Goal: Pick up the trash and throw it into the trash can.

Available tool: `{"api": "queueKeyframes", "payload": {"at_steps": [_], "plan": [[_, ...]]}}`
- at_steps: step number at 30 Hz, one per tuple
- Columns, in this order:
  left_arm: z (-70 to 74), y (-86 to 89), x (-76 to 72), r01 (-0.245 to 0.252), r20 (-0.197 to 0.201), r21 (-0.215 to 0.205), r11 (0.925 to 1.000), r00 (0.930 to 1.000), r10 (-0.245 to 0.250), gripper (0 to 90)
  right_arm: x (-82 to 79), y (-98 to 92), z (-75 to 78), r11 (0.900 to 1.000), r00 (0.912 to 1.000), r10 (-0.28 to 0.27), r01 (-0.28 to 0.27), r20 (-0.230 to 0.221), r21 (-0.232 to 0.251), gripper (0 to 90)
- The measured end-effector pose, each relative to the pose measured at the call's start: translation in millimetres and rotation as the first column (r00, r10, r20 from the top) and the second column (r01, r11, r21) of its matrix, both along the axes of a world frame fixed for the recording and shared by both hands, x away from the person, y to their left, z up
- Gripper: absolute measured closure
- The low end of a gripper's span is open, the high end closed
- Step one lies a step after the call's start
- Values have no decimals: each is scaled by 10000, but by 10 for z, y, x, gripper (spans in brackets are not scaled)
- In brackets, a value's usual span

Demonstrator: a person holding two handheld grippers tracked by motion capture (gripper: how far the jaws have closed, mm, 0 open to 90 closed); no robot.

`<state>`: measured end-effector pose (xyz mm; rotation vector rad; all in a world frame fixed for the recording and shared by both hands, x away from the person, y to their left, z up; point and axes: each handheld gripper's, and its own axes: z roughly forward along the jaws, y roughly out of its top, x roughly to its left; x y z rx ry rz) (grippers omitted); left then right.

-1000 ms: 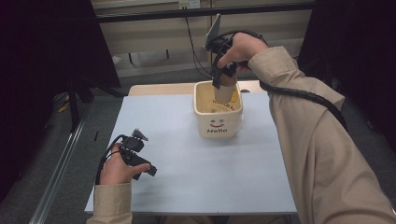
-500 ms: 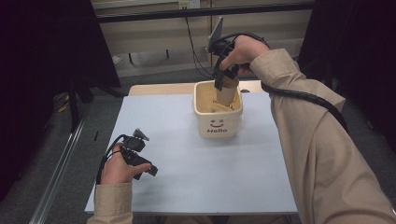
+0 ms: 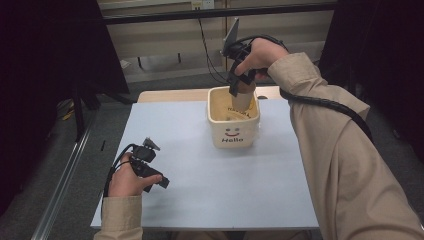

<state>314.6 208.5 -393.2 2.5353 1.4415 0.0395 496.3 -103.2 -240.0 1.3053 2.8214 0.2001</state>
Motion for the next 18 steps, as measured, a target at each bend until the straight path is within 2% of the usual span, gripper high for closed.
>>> {"api": "queueKeyframes", "payload": {"at_steps": [1, 5, 8, 16, 18], "plan": [[-1, -1, 0, -13, 4, -8, 10000, 10000, 13, 40, -1, -1, 1, 9999, 9999, 103, -102, 86, -25, 168], [0, -6, -8, -142, 4, -16, 9999, 9999, 142, 40, -2, -3, 23, 9999, 9997, -63, 61, 226, 99, 117], [8, 3, -5, -7, -55, 56, 10000, 10000, 7, 40, -3, -7, 26, 9999, 9996, -101, 100, 275, 56, 108], [6, -3, -10, -140, 34, -37, 9999, 9999, 140, 41, -20, -26, 84, 10000, 9999, -52, 53, 135, -77, 111], [10, 3, -2, 67, -94, 13, 10000, 9999, -67, 40, -32, -36, 137, 9999, 9999, -62, 63, 111, -93, 111]]}}
